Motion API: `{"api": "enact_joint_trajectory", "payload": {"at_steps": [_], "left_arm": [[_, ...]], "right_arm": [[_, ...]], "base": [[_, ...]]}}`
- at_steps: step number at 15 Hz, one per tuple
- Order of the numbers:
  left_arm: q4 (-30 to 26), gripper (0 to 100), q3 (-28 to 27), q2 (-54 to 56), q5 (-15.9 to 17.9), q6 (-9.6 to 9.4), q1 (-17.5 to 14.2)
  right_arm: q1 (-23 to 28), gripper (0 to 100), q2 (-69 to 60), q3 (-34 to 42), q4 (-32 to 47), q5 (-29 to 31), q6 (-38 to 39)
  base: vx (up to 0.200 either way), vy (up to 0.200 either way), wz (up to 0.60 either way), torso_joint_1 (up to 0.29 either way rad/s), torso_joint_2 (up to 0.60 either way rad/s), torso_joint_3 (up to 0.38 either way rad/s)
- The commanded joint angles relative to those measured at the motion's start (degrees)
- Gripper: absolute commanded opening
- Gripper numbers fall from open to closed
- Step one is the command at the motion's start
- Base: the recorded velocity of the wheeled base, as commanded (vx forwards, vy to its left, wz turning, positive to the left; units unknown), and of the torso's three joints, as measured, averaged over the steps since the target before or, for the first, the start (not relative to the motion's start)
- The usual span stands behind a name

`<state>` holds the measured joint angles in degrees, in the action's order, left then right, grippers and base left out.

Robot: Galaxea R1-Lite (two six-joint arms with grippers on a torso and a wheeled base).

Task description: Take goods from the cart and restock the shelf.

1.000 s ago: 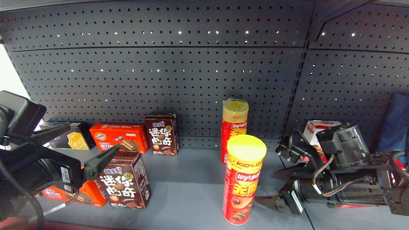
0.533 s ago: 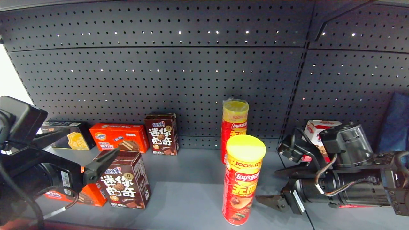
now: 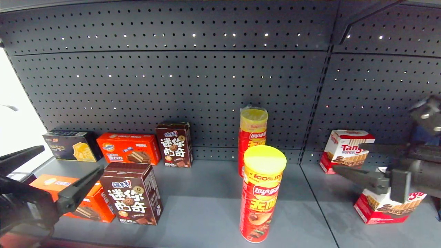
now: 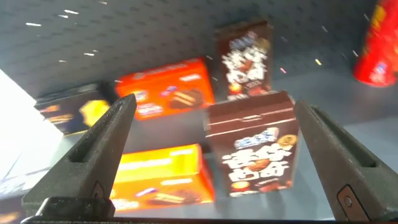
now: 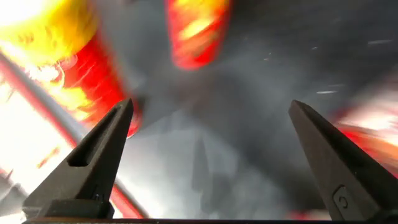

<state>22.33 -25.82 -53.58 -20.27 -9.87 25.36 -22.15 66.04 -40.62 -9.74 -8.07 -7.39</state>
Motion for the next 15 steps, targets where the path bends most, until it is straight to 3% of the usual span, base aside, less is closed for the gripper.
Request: {"api": "enact_joint_trajectory", "payload": {"at_steps": [1, 6, 10, 13, 15], "left_arm": [[-0.18, 100, 2.09, 6.47, -2.40, -0.15, 0.04], [-0.27, 100, 10.09, 15.43, -6.53, -0.41, 0.04], [-1.68, 100, 13.60, 21.41, -7.24, -0.41, 0.04], [-9.85, 100, 13.25, 26.95, -7.24, -0.41, 0.13], [-13.54, 100, 13.16, 30.46, -7.24, -0.41, 0.13]], "right_arm": [[9.93, 100, -18.49, 4.85, 0.16, 1.83, -0.17], [23.38, 100, -41.51, 24.36, 0.42, 2.80, 0.18], [24.44, 100, -58.57, 34.20, 5.08, 3.68, 0.36], [24.70, 100, -61.82, 37.37, 4.47, 9.30, 1.67], [24.70, 100, -61.82, 40.62, 3.68, 9.30, 2.47]], "base": [[0.000, 0.000, 0.00, 0.000, 0.00, 0.000], [0.000, 0.000, 0.00, 0.000, 0.00, 0.000], [0.000, 0.000, 0.00, 0.000, 0.00, 0.000], [0.000, 0.000, 0.00, 0.000, 0.00, 0.000], [0.000, 0.000, 0.00, 0.000, 0.00, 0.000]]}}
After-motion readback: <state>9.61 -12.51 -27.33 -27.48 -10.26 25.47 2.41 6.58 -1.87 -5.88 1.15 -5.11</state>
